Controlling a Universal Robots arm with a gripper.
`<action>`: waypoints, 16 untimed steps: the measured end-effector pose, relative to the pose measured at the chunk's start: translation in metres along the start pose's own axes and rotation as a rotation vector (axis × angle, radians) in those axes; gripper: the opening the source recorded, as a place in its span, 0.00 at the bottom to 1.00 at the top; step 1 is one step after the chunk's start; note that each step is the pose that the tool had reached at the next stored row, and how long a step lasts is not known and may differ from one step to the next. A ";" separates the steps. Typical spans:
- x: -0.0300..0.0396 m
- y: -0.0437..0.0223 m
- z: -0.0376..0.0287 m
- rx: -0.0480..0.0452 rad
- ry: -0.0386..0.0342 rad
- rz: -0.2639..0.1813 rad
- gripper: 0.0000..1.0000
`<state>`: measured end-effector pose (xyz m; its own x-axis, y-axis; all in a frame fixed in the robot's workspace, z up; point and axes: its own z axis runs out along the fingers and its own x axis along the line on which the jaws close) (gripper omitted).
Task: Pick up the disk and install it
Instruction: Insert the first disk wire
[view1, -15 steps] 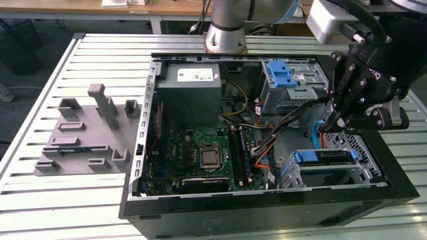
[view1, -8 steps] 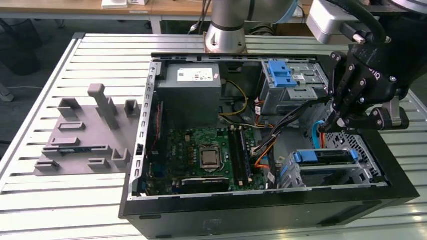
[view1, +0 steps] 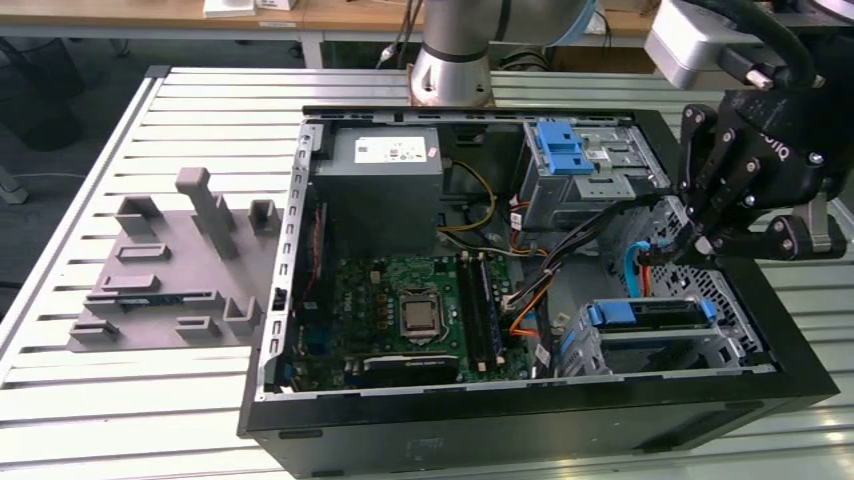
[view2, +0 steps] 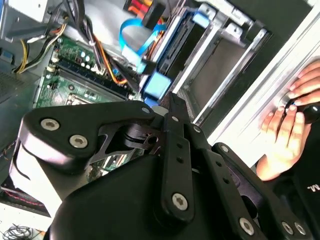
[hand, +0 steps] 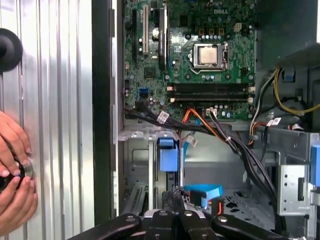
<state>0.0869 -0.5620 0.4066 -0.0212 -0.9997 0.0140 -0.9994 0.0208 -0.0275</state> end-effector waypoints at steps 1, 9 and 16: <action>-0.0002 -0.0031 0.0004 -0.0001 -0.0002 0.000 0.11; -0.0093 -0.0258 0.0068 -0.0001 0.0010 0.001 0.11; -0.0159 -0.0341 0.0119 -0.0001 0.0010 0.003 0.11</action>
<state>0.1216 -0.5469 0.3955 -0.0240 -0.9996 0.0149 -0.9993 0.0236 -0.0274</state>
